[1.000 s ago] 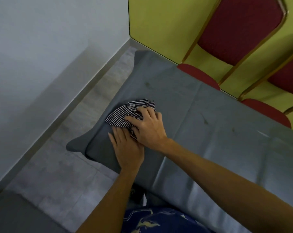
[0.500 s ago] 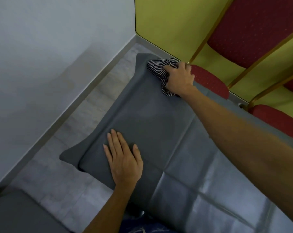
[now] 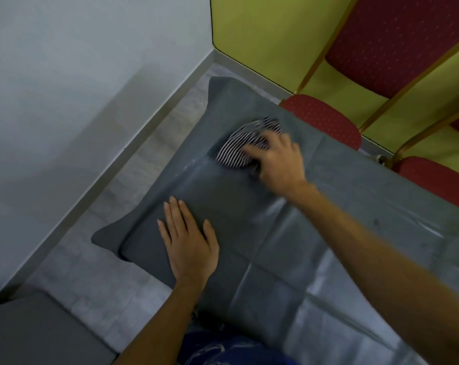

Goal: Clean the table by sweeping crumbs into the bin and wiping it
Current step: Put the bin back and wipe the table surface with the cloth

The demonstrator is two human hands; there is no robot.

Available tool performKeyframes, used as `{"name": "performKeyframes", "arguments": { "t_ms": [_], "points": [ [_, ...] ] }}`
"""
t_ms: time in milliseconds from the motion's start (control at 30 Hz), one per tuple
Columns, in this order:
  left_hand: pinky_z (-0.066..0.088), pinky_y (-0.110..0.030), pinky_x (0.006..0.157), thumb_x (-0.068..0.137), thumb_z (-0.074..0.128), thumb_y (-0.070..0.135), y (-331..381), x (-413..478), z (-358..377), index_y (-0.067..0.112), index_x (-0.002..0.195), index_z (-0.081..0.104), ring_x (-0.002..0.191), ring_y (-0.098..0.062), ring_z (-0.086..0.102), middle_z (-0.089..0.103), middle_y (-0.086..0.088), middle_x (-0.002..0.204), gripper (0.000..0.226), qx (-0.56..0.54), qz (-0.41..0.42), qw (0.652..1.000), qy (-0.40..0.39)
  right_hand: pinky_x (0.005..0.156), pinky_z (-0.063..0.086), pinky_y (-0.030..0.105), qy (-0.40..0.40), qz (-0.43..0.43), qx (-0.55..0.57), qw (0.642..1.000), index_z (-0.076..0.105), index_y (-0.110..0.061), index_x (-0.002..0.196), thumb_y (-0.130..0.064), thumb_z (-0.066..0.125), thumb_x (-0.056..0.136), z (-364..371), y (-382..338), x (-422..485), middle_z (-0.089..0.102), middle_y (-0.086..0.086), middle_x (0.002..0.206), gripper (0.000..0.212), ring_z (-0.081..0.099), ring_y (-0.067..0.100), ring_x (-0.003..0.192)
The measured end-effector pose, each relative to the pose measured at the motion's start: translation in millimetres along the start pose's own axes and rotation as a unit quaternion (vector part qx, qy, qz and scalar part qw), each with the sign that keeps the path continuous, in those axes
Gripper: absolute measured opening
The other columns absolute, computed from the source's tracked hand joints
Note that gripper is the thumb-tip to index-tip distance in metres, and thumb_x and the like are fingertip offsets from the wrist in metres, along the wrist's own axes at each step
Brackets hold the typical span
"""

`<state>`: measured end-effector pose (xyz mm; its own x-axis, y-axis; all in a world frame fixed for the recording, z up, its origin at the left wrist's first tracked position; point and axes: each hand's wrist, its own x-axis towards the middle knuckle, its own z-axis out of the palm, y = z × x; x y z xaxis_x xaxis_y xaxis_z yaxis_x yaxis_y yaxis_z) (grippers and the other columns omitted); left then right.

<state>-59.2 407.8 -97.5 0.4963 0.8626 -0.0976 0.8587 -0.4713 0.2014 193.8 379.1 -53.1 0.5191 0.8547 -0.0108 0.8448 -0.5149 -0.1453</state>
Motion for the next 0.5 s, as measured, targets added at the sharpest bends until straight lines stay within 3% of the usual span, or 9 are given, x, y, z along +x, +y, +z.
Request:
{"name": "performKeyframes", "arguments": {
  "t_ms": [133, 200, 300, 433, 500],
  "points": [
    [0.009, -0.051, 0.123, 0.100, 0.029, 0.042, -1, -2, -1, -0.003, 0.153, 0.016, 0.153, -0.028, 0.003, 0.011, -0.017, 0.163, 0.071, -0.001, 0.001, 1.000, 0.006, 0.103, 0.036, 0.057, -0.005, 0.181, 0.005, 0.983, 0.050, -0.042, 0.138, -0.016, 0.062, 0.087, -18, 58, 30, 0.038, 0.012, 0.146, 0.059, 0.033, 0.039, 0.130],
    [0.009, -0.051, 0.123, 0.100, 0.029, 0.042, -4, -1, -1, -0.003, 0.153, 0.016, 0.153, -0.029, 0.004, 0.012, -0.017, 0.163, 0.071, -0.002, 0.000, 1.000, 0.009, 0.103, 0.037, 0.057, -0.006, 0.213, 0.031, 0.976, 0.050, -0.043, 0.138, -0.017, 0.063, 0.086, -25, 52, 32, 0.040, 0.014, 0.143, 0.060, 0.034, 0.039, 0.129],
    [0.007, -0.051, 0.123, 0.100, 0.030, 0.041, -4, -3, 1, -0.003, 0.153, 0.014, 0.153, -0.029, 0.005, 0.012, -0.018, 0.163, 0.070, -0.017, 0.008, 1.000, 0.016, 0.095, 0.042, 0.052, 0.027, 0.132, 0.071, 0.988, 0.058, -0.043, 0.131, -0.029, 0.075, 0.076, -30, 9, -13, 0.046, 0.011, 0.138, 0.059, 0.041, 0.039, 0.122],
    [0.007, -0.052, 0.123, 0.095, 0.032, 0.034, -6, -5, 4, -0.002, 0.153, 0.014, 0.152, -0.031, 0.007, 0.013, -0.020, 0.162, 0.071, -0.014, 0.020, 0.999, 0.023, 0.085, 0.046, 0.046, 0.003, -0.031, 0.099, 0.995, 0.066, -0.041, 0.121, -0.016, 0.072, 0.071, -3, -52, -109, 0.052, 0.008, 0.134, 0.056, 0.048, 0.035, 0.115],
    [0.006, -0.052, 0.123, 0.093, 0.032, 0.034, -6, -4, 4, -0.002, 0.153, 0.013, 0.152, -0.031, 0.007, 0.014, -0.020, 0.162, 0.072, -0.012, 0.021, 1.000, 0.019, 0.083, 0.046, 0.044, -0.020, -0.057, 0.079, 0.995, 0.064, -0.042, 0.123, -0.013, 0.071, 0.070, 5, -46, -133, 0.052, 0.008, 0.134, 0.060, 0.049, 0.033, 0.113]
  ]
}}
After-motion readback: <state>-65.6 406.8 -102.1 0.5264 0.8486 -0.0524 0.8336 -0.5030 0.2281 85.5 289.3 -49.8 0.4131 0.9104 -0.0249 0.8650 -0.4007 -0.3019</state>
